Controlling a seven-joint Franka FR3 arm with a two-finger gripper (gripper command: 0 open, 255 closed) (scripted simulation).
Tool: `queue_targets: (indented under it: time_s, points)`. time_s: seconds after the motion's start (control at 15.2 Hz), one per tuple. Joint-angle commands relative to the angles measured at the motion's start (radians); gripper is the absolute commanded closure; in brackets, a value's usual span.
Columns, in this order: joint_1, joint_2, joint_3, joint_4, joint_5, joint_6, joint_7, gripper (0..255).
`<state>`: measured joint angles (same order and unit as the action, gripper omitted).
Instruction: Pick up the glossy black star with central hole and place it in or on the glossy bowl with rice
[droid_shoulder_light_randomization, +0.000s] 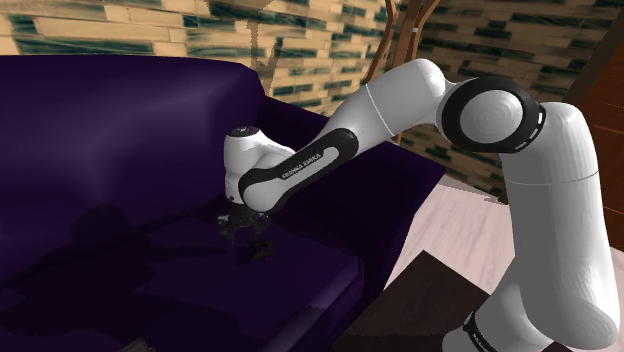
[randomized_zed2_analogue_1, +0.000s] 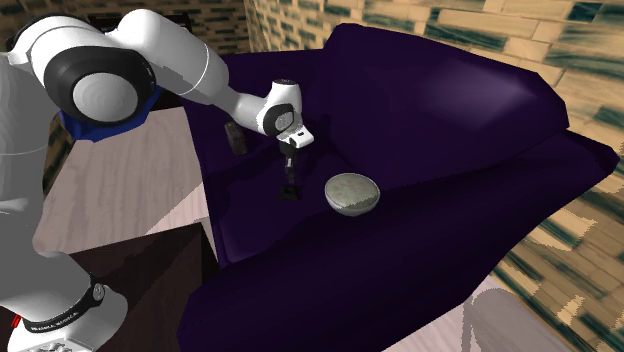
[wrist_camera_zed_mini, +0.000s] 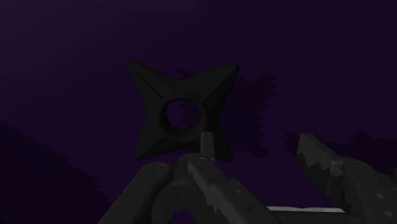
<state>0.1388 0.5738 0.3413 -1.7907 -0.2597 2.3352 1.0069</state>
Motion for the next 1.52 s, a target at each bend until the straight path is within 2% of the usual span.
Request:
queue_targets:
  time_s: [0.0,0.53,0.59,0.99,1.45]
  points:
    - [0.0,0.0,0.0,0.0,0.0,0.0,0.0,255]
    - [0.0,0.0,0.0,0.0,0.0,0.0,0.0,255]
    - [0.0,0.0,0.0,0.0,0.0,0.0,0.0,0]
    - [0.059,-0.175,-0.159,-0.257,-0.071,0.174,0.455,0]
    - [0.069,-0.096,-0.183,-0.242,-0.105,0.237,0.478,0]
